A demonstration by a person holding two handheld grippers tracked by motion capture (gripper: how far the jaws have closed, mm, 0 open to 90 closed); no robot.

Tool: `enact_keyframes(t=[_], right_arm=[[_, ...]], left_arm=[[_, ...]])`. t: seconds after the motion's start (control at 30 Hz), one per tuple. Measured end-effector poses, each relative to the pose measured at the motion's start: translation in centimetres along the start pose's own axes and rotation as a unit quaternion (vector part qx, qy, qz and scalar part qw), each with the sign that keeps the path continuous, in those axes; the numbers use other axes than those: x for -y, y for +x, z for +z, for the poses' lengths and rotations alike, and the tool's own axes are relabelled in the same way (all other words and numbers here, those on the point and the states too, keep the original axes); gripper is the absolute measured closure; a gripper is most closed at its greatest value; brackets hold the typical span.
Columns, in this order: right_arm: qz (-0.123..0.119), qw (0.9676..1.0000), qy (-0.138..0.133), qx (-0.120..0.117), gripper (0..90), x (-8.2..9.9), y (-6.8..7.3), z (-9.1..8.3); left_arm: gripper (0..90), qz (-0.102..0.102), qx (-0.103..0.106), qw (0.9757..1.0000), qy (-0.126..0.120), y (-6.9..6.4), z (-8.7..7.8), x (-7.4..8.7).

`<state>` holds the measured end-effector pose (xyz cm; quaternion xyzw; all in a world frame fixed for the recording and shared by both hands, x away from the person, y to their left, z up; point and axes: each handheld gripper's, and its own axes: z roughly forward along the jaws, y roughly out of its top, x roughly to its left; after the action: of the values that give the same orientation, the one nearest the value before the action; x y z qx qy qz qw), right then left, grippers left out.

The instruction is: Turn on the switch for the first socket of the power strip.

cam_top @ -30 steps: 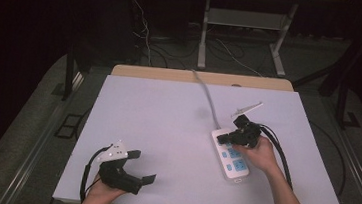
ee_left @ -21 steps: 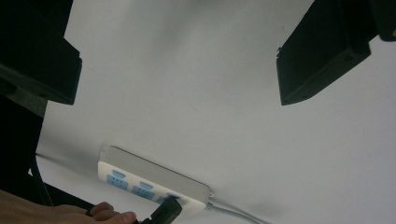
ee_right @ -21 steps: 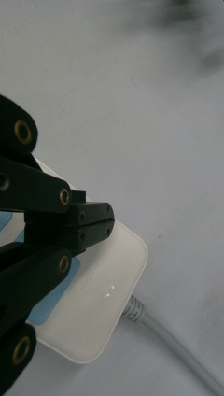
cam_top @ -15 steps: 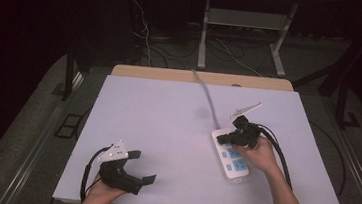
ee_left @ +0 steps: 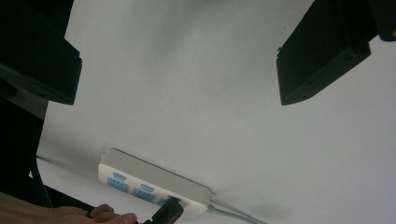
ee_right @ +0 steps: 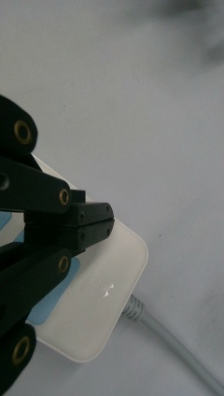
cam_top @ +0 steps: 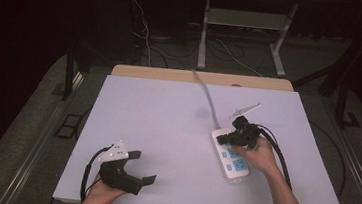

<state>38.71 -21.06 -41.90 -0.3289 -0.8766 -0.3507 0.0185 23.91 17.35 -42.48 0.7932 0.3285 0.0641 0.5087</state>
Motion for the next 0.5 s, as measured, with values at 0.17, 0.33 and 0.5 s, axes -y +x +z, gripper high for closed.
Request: enact_keyframes(t=[0.17, 0.33, 0.5], right_arm=[[0.000, 1.0000, 0.004, 0.000, 90.0, -0.2, -0.2, -0.2], [0.005, 0.9999, -0.004, -0.011, 90.0, -0.3, -0.6, -0.6], [0.008, 0.9999, -0.011, -0.010, 90.0, -0.2, -0.8, -1.7]], left_arm=[[0.0, 0.000, 0.002, 1.0000, 0.003, 0.0, 0.2, 0.0], [0.0, -0.001, 0.001, 1.0000, 0.005, 0.1, 0.1, 0.0], [0.0, -0.003, -0.001, 1.0000, 0.005, 0.2, 0.1, 0.1]])
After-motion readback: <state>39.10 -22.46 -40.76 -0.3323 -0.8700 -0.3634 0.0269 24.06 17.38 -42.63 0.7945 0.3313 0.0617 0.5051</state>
